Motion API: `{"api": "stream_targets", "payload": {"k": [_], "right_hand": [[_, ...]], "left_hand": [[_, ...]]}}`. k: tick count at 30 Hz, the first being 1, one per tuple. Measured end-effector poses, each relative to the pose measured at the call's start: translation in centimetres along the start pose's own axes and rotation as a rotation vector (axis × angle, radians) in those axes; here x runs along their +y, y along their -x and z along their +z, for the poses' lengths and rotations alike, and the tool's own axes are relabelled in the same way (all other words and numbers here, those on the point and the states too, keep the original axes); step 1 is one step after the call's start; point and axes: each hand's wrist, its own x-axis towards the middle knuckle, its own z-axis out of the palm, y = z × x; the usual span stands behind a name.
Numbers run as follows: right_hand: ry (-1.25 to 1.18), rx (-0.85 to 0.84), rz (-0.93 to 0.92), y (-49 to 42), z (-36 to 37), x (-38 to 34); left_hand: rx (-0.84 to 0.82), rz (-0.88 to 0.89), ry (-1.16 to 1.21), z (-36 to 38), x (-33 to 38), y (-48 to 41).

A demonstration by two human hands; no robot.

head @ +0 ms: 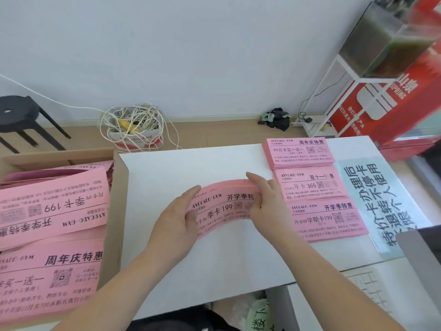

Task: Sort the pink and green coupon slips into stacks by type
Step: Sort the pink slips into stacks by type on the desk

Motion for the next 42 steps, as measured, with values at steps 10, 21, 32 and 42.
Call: {"api": "stream_targets", "payload": {"k": [10, 21, 32, 42], "right_hand": [[0.104, 0.062, 0.298, -0.5, -9.2, 6.1], [0.312, 0.163, 0.459, -2.4, -15.0, 16.5], [0.287, -0.237, 0.524, 0.3, -16.1, 18.0], [0.38, -0.318, 0.451, 0.2, -16.4, 17.3]], "left_hand": [[-0.273, -0.205, 0.416, 7.0, 6.2, -1.5], [-0.332, -0.138, 0.28, 19.1, 13.2, -5.2], [-0.297, 0.113, -0.154, 19.9, 11.3, -2.2], [-0.309, 0.247, -0.473, 21.3, 11.5, -2.3]]}}
